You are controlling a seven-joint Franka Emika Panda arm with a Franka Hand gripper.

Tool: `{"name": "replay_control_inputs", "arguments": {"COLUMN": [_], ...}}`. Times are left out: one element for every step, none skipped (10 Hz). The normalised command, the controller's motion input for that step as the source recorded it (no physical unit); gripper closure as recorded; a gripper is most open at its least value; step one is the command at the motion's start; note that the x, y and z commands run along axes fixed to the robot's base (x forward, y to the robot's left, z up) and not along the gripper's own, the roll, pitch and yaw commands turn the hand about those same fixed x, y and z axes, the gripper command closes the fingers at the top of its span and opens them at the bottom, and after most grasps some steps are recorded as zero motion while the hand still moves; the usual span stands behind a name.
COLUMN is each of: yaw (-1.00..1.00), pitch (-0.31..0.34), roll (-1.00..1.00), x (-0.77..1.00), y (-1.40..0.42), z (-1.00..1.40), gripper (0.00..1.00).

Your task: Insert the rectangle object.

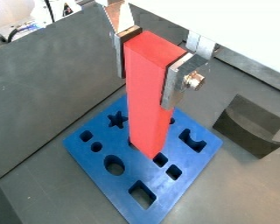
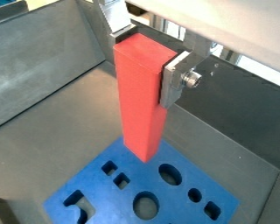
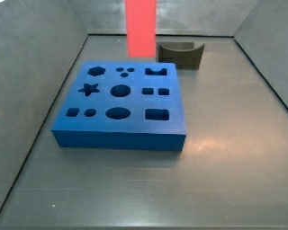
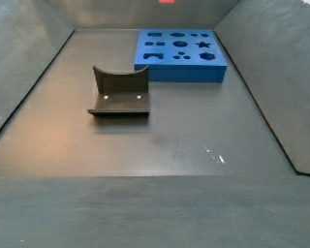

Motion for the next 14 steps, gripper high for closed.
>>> {"name": "replay_control_inputs", "arguments": {"yaw": [-0.14, -0.13, -0.13, -0.12, -0.1, -0.1, -0.03, 0.0, 0.0, 0.0, 0.01, 0.08, 0.07, 0.06], "pitch": [0.036, 0.034, 0.039, 0.063, 0.077, 0.063, 0.066, 0.036, 0.027, 0.0, 0.0, 0.0, 0.0, 0.0], "roll": [0.19, 0.2, 0.21, 0.23, 0.22, 0.12, 0.07, 0.05, 0.04, 0.0, -0.05, -0.04, -0.03, -0.05], "x": [0.56, 0.6, 0.61, 0.61, 0.66, 0.36, 0.04, 0.0, 0.05, 0.0, 0.0, 0.0, 0.06, 0.02], "y": [-0.52, -0.53, -0.52, -0.49, -0.41, 0.0, 0.19, 0.05, 0.02, 0.14, 0.17, 0.11, 0.03, 0.0], "z": [-0.87, -0.85, -0.83, -0.79, -0.77, -0.59, -0.29, -0.19, -0.21, -0.28, -0.31, -0.38, -0.46, -0.51], "gripper": [1.0, 1.0, 1.0, 1.0, 1.0, 1.0, 1.0, 1.0, 1.0, 1.0, 1.0, 1.0, 1.0, 1.0]}}
